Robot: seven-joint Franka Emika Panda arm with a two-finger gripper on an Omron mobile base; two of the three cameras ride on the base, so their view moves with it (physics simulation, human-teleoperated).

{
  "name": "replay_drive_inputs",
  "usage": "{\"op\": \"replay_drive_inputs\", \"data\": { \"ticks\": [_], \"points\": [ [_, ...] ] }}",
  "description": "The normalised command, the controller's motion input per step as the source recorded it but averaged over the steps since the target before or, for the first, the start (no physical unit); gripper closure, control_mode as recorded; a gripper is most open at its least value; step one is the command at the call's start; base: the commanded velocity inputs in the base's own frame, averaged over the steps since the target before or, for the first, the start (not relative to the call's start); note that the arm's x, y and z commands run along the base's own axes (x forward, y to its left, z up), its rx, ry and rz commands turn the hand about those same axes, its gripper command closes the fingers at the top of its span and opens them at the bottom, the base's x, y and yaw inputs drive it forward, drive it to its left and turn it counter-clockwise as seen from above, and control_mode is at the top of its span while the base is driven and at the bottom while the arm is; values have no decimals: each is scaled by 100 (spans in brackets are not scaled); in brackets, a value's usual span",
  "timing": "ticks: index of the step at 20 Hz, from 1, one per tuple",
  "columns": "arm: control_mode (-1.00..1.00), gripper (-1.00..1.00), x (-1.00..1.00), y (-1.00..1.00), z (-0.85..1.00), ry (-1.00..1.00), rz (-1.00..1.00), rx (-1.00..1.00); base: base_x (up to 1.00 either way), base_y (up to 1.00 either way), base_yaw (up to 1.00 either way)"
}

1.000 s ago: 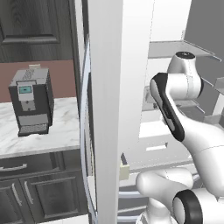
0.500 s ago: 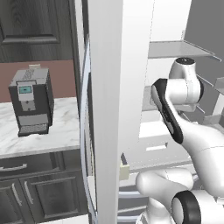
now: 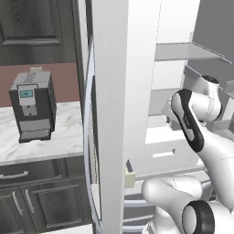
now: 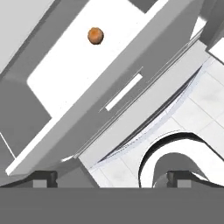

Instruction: Fully open the fridge drawer.

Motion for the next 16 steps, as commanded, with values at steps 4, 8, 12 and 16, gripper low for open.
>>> {"op": "replay_drive_inputs", "data": {
  "ticks": [4, 8, 12, 16],
  "points": [
    [-100, -100, 13, 0, -35, -1, -15, 12, 0, 0, 0],
    [-100, -100, 32, 0, -23, -5, -11, 0, 0, 0, 0],
    [-100, -100, 40, 0, -52, 0, -10, 0, 0, 0, 0],
    [-100, -100, 53, 0, -47, 0, -6, 0, 0, 0, 0]
  ]
}}
